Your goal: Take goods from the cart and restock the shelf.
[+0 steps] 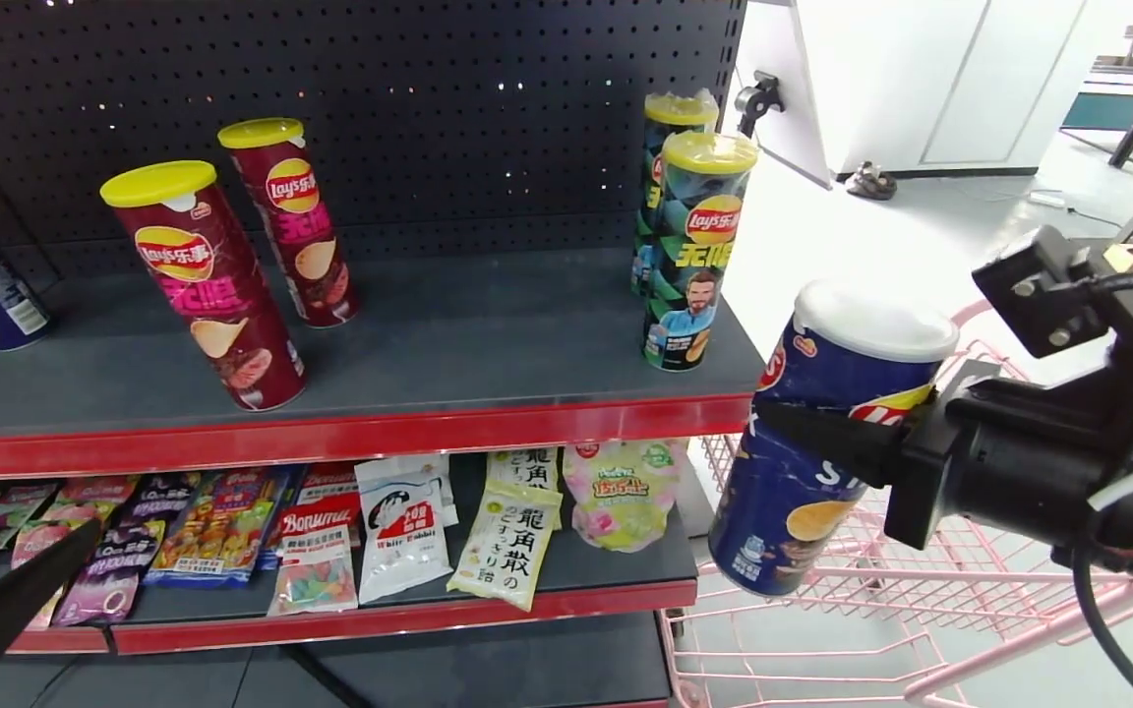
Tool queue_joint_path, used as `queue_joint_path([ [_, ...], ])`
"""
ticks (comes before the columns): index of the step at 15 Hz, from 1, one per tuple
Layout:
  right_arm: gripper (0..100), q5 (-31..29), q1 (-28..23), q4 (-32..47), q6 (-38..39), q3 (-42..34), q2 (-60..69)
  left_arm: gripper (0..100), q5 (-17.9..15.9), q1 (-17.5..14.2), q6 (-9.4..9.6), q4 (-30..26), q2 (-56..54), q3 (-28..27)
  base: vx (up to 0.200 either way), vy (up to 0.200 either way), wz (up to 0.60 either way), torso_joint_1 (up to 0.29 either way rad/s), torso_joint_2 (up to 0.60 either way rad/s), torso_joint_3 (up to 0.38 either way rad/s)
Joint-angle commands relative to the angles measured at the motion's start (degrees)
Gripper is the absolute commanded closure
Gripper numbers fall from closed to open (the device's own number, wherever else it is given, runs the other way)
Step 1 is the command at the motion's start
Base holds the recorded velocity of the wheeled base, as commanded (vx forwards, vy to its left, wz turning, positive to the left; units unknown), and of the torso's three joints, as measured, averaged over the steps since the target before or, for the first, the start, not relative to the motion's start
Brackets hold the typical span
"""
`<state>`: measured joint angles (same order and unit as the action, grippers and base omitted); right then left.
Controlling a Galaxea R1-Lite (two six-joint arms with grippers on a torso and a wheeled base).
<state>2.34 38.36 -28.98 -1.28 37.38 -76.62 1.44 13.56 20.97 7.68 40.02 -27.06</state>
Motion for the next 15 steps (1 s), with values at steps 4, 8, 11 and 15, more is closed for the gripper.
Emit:
queue_joint_path([
  [4, 100, 4.08, 0.84, -0.03, -1.18, -0.64, 2.09, 0, 0.06, -0.02, 0.04, 0.05, -0.12, 0.26, 0.0, 0.2, 0.0, -0.002, 0.0, 0.001],
  [8, 100, 4.25, 3.65, -0.03, -1.09, -0.64, 2.17, 0, 0.06, -0.02, 0.04, 0.05, -0.21, 0.26, 0.0, 0.2, 0.0, 0.002, 0.0, 0.002],
  [11, 100, 3.9, 5.49, -0.03, -1.62, -0.2, 1.91, 0, 0.06, -0.02, -0.05, 0.05, -0.38, 0.34, 0.0, 0.2, 0.0, 0.007, 0.0, 0.005],
  [15, 100, 3.72, 5.41, -0.03, -3.47, -1.17, 2.0, 0, 0.14, -0.02, 0.04, 0.05, -1.17, 1.22, 0.0, 0.2, 0.0, 0.0, 0.0, 0.005],
])
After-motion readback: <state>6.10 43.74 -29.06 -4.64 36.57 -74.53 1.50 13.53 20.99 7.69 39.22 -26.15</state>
